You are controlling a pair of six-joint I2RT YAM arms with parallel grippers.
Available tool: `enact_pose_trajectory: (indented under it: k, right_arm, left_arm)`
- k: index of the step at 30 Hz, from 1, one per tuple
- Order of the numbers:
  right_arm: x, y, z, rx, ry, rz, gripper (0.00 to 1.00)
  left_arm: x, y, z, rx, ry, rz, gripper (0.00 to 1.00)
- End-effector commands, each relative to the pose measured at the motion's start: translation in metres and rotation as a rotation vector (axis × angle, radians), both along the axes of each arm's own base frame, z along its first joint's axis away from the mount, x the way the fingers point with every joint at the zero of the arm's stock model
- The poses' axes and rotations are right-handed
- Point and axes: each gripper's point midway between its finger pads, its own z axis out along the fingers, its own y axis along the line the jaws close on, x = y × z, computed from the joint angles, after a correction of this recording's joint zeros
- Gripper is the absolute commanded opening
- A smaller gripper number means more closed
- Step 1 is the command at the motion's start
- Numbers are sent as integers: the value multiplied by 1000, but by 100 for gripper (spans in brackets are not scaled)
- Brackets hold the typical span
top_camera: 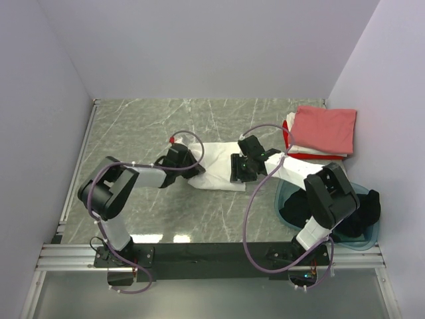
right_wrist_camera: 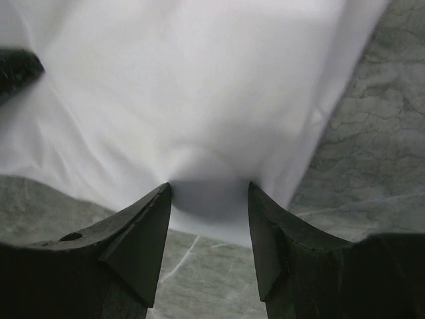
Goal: Fold and stack the t-shirts
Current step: Neatly place the folded tshirt to the corner
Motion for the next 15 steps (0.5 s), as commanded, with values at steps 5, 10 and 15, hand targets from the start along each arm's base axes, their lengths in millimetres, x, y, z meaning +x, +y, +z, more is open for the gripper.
enact_pose_trajectory:
  k: [5,10,15]
  right_arm:
    - [24,5,74,21,-157,-1,58]
    - [35,13,109,65,-227,12,59]
    - [42,18,123,92,-258,36,60]
  left_arm:
    - [35,92,23,317,-3,95,0]
    - [65,140,43,501,-17,111,0]
    - [85,181,47,590,-13,120,0]
